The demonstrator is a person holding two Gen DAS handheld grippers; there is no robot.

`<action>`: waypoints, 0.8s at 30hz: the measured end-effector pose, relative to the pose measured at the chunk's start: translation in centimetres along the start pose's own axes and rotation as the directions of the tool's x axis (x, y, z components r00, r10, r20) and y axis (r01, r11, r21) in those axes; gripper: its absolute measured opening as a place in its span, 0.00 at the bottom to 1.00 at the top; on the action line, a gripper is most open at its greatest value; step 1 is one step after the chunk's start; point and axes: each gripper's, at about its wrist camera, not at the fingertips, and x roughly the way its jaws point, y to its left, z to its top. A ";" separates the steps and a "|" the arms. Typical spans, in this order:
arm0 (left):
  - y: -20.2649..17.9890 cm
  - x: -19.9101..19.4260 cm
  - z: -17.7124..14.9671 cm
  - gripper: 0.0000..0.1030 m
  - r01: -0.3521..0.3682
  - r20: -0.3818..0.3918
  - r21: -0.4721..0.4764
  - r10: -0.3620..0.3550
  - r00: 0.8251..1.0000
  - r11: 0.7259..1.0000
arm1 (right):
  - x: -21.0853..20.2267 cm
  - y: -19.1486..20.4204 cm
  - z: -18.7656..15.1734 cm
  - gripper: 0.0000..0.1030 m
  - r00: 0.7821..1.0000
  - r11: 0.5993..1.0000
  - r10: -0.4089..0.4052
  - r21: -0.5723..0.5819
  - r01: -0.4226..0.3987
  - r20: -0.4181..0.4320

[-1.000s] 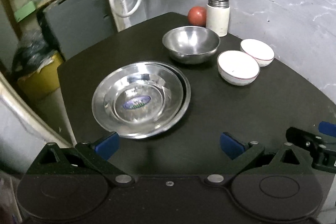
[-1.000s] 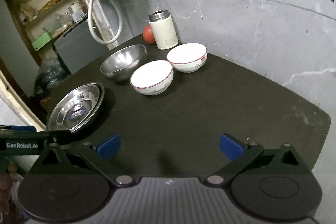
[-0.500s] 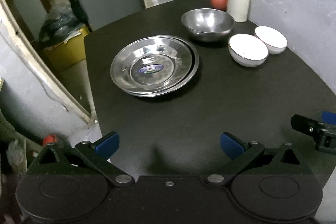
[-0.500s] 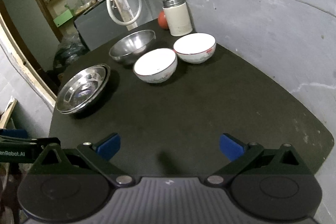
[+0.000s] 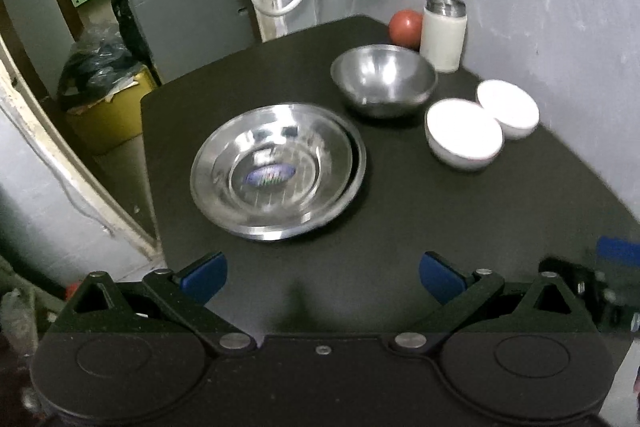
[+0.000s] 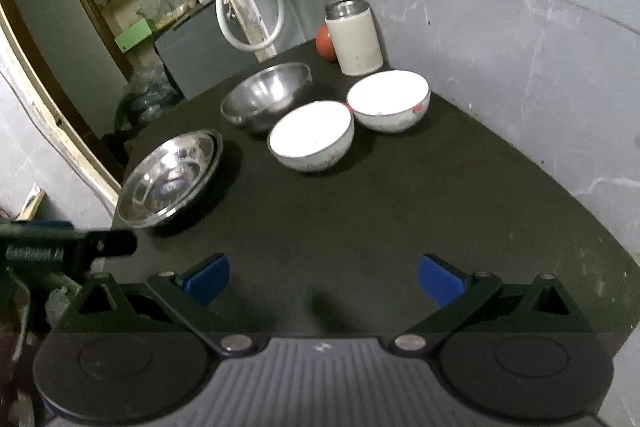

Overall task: Organize plates and bowls
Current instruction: 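Move the right gripper toward the white bowls while the left gripper approaches the steel bowl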

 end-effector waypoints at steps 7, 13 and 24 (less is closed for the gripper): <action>2.3 2.2 4.9 0.99 0.034 0.082 -0.067 -0.029 0.996 0.997 | 1.0 0.9 2.4 1.00 0.998 1.000 -0.002 -0.003 0.002 0.068; 3.9 5.0 9.4 0.99 0.058 0.178 -0.082 -0.043 0.983 0.995 | 3.1 2.6 6.8 1.00 0.989 0.997 -0.079 -0.002 0.080 0.124; 6.9 13.7 14.3 0.99 0.263 0.164 -0.150 -0.238 0.957 0.953 | 8.6 7.5 13.4 1.00 0.930 0.939 -0.329 -0.051 0.341 0.162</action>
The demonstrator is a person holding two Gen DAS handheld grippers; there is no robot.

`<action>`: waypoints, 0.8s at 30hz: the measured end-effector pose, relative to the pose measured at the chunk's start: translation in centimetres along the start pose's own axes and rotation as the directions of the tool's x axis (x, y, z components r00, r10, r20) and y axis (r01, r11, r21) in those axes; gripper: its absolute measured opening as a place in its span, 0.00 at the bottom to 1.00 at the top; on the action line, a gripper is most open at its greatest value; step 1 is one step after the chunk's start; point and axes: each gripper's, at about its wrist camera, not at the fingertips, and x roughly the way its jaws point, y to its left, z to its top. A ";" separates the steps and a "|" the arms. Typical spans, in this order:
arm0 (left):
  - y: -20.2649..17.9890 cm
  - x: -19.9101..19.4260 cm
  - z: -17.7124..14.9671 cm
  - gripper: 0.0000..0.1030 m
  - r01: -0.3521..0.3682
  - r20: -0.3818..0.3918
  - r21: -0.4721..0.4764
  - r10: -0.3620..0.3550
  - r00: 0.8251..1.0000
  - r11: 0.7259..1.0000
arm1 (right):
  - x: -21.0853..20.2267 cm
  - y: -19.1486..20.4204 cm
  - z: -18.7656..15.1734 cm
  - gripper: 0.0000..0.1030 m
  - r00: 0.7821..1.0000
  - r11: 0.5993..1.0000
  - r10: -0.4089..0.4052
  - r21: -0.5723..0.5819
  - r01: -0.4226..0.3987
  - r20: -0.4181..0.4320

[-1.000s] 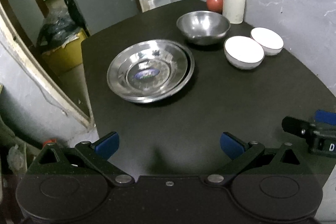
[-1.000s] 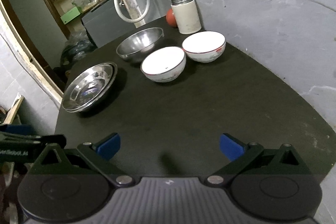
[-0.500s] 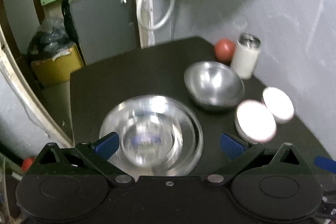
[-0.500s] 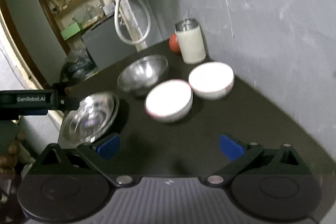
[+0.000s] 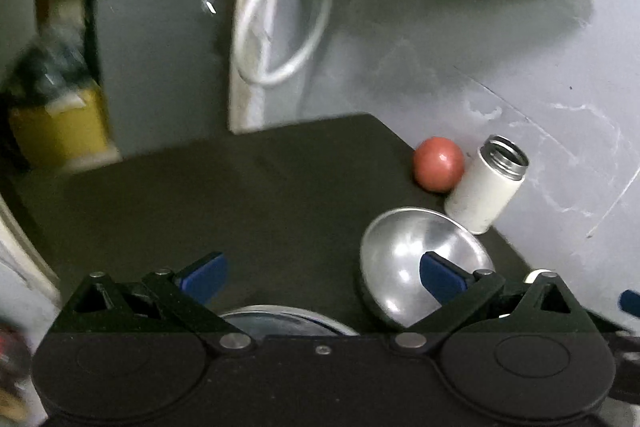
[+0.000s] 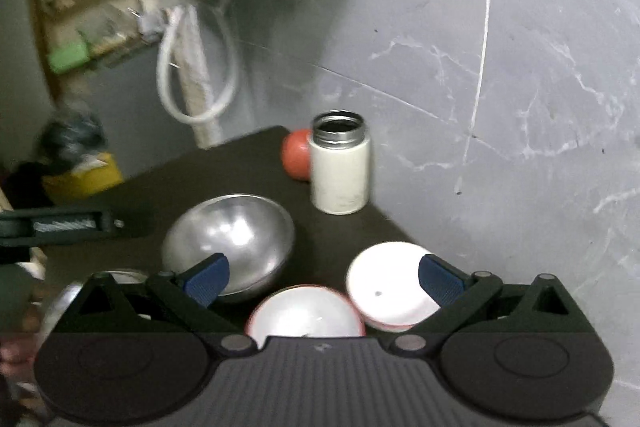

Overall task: Organize plates and bowls
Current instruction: 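Move the right gripper toward the white bowls while the left gripper approaches the steel bowl, then close the left gripper on the steel bowl rim while the right gripper grips it too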

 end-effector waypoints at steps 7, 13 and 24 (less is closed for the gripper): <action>1.8 3.8 0.7 0.99 0.095 -0.065 -0.086 -0.101 0.993 0.992 | 2.5 2.2 0.3 1.00 0.999 0.997 -0.051 -0.066 0.050 -0.001; 2.1 5.0 0.9 0.99 0.087 -0.091 -0.086 -0.094 0.991 0.993 | 4.9 3.8 0.7 0.94 0.994 0.992 -0.090 -0.091 0.083 -0.069; 2.6 6.7 1.0 0.68 0.147 -0.129 -0.150 -0.167 0.978 0.978 | 7.7 5.8 0.7 0.76 0.991 0.984 -0.086 -0.163 0.069 -0.099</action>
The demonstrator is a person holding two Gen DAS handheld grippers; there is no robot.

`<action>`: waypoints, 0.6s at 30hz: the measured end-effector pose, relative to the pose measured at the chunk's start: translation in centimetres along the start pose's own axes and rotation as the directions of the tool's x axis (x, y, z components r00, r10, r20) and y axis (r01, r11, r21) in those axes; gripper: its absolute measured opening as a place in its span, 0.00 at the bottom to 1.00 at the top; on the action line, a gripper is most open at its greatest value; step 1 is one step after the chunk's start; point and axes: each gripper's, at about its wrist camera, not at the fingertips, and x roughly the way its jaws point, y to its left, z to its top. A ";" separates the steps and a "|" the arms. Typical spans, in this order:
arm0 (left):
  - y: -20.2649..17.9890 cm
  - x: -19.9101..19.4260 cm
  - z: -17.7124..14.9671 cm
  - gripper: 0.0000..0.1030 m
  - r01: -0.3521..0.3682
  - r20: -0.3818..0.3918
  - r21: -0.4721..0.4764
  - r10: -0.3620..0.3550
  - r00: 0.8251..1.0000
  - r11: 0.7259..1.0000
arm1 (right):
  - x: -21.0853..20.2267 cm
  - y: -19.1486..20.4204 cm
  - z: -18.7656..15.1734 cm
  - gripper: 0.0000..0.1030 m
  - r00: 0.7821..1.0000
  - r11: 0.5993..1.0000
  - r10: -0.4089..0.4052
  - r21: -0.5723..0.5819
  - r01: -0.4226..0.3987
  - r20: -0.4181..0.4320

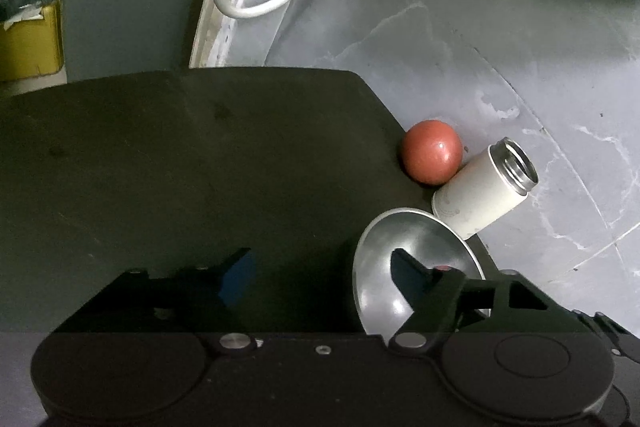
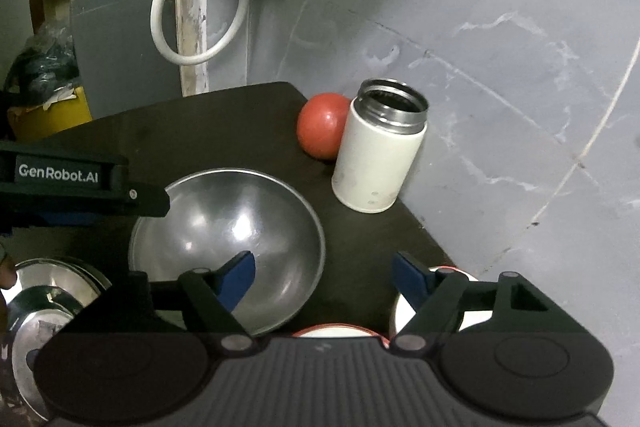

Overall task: Organize plates and bowls
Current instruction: 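Close the left gripper on the steel bowl rim while the right gripper grips it too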

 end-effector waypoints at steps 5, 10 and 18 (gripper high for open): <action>-0.4 0.5 -0.1 0.51 0.011 -0.026 0.028 -0.010 1.000 1.000 | 0.7 0.2 0.0 0.66 1.000 1.000 0.008 -0.003 -0.008 -0.013; -0.7 1.0 -0.3 0.41 0.015 -0.040 0.039 -0.013 0.999 0.999 | 1.3 0.2 -0.1 0.58 0.999 1.000 0.025 0.011 -0.025 -0.025; -1.5 1.8 -0.3 0.20 0.035 -0.081 0.028 -0.033 0.996 0.999 | 2.5 0.2 -0.3 0.28 0.998 0.999 0.042 0.013 -0.041 -0.046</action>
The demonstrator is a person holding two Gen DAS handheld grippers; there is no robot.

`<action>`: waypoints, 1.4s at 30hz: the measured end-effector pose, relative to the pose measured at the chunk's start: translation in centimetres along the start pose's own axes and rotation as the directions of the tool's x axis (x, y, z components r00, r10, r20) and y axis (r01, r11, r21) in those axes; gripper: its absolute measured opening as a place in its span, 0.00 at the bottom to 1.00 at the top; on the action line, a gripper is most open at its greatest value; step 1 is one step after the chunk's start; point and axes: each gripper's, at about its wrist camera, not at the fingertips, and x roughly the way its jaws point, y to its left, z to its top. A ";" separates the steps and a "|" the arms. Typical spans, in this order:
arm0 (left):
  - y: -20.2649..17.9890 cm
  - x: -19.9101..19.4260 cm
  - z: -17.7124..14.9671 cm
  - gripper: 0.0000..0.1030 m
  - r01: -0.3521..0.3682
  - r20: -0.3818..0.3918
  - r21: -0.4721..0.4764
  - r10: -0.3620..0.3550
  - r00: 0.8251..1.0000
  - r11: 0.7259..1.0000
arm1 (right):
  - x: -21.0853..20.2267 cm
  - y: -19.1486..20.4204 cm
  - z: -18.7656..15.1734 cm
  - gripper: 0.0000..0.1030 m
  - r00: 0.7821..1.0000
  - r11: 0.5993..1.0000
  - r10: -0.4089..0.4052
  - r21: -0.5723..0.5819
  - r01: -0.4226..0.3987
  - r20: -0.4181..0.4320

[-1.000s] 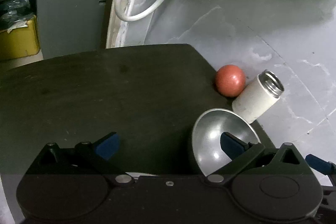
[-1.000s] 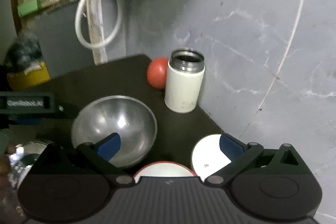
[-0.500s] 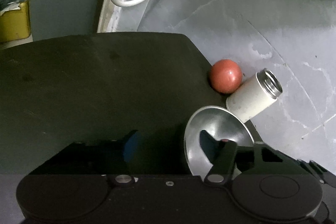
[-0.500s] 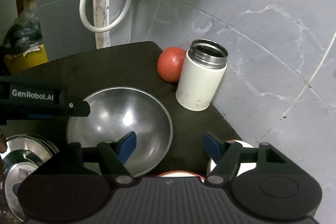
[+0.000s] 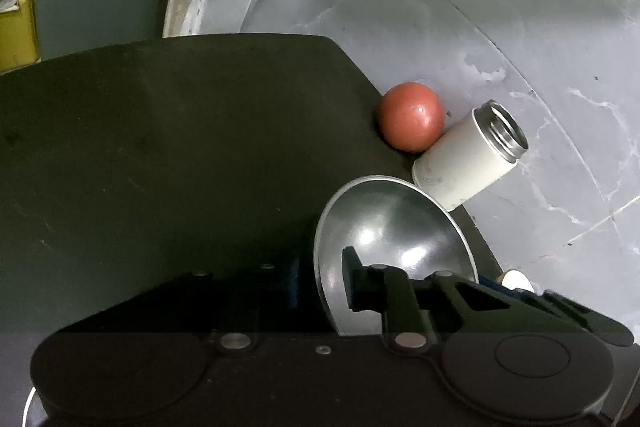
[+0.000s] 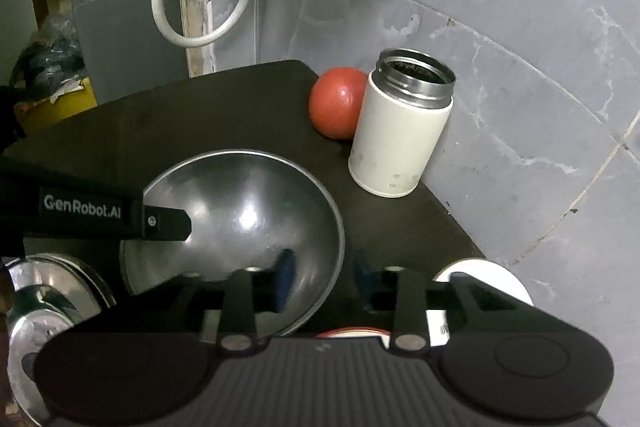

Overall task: Organize plates and bowls
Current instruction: 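Close the left gripper on the steel bowl rim while the right gripper grips it too, then lift the steel bowl with both grippers and carry it beside the plate stack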

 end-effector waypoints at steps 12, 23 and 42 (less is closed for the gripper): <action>-0.8 -0.5 -0.1 0.16 -0.037 0.023 -0.005 0.037 0.999 0.999 | -0.6 -1.8 0.0 0.14 0.997 0.994 0.059 0.092 -0.064 0.059; -2.6 -7.1 -1.9 0.16 -0.025 0.158 -0.044 0.031 0.987 0.999 | -5.8 -3.5 0.6 0.14 0.968 0.978 0.163 0.098 -0.185 0.193; -7.9 -14.8 -13.6 0.16 -0.152 0.129 -0.109 0.165 0.978 0.982 | -14.5 -6.9 -8.2 0.14 0.918 0.925 0.376 -0.004 -0.379 0.126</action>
